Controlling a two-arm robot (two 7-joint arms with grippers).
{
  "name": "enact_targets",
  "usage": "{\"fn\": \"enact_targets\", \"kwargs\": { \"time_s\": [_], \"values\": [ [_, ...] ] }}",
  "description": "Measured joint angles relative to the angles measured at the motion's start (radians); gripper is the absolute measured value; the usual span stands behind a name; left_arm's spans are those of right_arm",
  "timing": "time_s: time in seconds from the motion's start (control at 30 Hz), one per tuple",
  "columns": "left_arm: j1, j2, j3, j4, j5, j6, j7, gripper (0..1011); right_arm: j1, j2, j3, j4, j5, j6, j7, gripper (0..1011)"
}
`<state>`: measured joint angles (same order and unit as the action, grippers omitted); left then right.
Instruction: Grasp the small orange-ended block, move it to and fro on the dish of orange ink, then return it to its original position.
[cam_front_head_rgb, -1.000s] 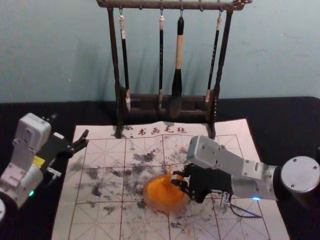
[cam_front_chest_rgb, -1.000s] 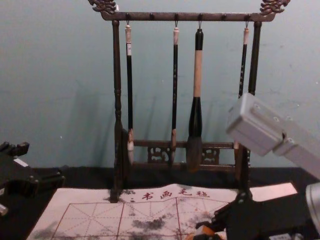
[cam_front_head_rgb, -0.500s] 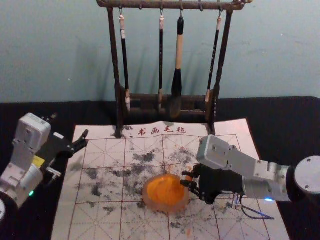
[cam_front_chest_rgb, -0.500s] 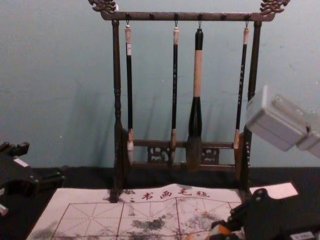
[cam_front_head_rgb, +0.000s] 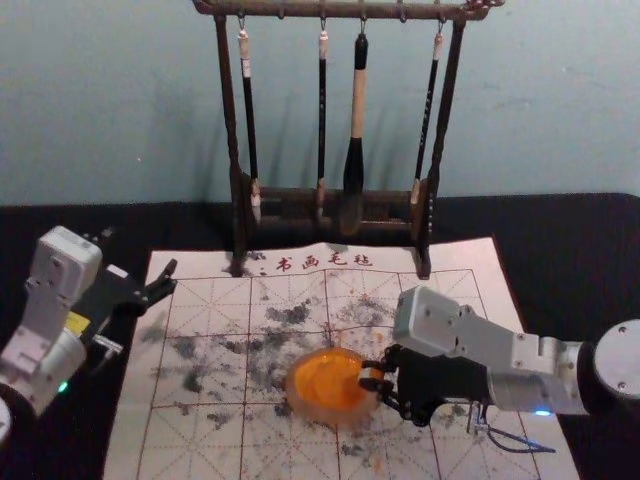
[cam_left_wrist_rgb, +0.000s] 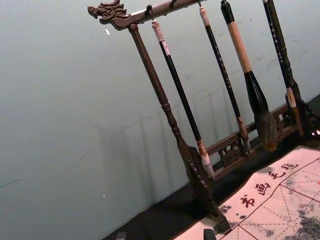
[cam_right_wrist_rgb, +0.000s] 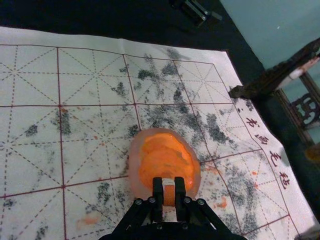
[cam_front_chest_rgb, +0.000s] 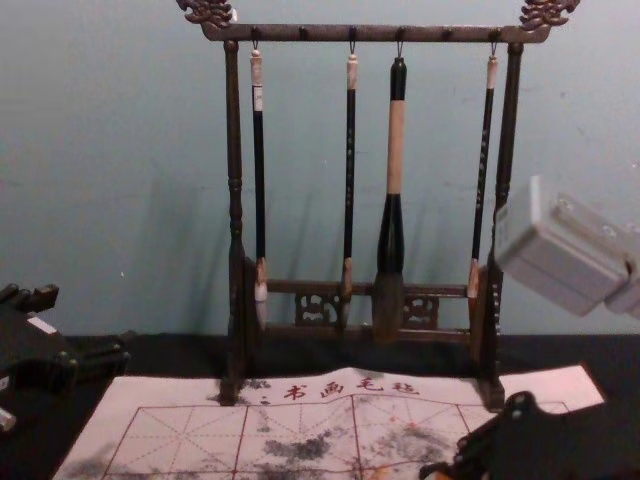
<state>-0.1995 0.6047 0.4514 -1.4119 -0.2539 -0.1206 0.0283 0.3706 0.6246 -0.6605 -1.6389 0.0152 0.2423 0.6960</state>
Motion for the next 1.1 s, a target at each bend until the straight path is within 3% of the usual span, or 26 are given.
{"fn": "enact_targets", "kwargs": {
  "time_s": [0.6, 1.1],
  "values": [
    [0.000, 0.000, 0.000, 0.000, 0.000, 0.000, 0.000, 1001, 0.024, -0.037, -0.027, 0.021, -0.014, 0.013, -0.001, 111],
    [0.000, 0.000, 0.000, 0.000, 0.000, 0.000, 0.000, 1001, 0.037, -0.052, -0.024, 0.053, -0.028, 0.023, -0.017, 111]
  ]
}}
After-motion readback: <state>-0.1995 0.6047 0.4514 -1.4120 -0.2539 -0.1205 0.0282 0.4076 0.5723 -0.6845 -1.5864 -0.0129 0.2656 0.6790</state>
